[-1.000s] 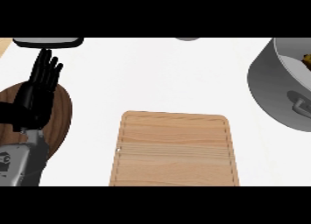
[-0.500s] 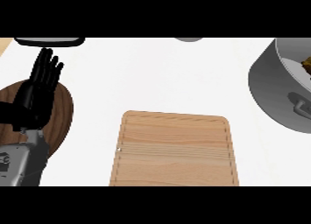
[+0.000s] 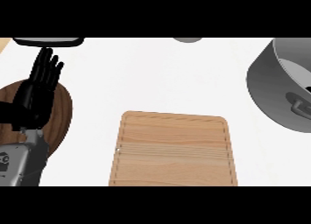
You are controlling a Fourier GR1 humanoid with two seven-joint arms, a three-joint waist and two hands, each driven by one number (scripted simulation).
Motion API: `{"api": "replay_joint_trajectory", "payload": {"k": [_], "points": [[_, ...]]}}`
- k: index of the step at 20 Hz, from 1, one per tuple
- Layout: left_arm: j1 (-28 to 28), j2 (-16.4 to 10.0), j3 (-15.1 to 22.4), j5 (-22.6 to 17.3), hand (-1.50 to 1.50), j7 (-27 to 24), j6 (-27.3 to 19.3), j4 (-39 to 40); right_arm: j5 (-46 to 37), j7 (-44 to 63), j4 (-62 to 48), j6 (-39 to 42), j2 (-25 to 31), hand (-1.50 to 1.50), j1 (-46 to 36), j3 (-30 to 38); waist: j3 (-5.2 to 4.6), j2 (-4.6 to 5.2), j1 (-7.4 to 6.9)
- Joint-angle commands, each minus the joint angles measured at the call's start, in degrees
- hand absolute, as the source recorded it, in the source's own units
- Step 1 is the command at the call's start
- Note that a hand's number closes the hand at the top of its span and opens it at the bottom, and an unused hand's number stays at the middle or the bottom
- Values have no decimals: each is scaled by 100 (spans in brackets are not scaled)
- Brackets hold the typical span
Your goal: Pick the sweet potato from the cutting board and place it in the pot
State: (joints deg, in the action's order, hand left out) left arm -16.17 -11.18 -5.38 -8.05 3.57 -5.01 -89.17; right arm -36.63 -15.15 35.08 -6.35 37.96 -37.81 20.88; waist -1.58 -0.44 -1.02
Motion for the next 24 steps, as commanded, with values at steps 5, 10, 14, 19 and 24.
{"api": "replay_joint_trajectory", "payload": {"k": [5,10,14,19,24], "points": [[-232,-63,-68,-9,0,204,-46,32,1111,-506,-336,-28,-405,-150,-253,947,172,78,24],[57,203,135,215,0,-190,-159,98,1802,-418,-696,425,142,-150,-503,1640,170,89,13],[-200,67,-2,127,0,-49,-80,232,2214,-901,-899,418,243,-150,-252,2011,169,87,43],[17,47,3,133,0,-154,0,62,2691,-1439,-1382,1011,928,-150,18,2496,176,93,11],[-138,48,-88,105,0,-141,-21,243,2902,-1652,-1859,1512,1604,-150,244,2709,180,110,-3]]}}
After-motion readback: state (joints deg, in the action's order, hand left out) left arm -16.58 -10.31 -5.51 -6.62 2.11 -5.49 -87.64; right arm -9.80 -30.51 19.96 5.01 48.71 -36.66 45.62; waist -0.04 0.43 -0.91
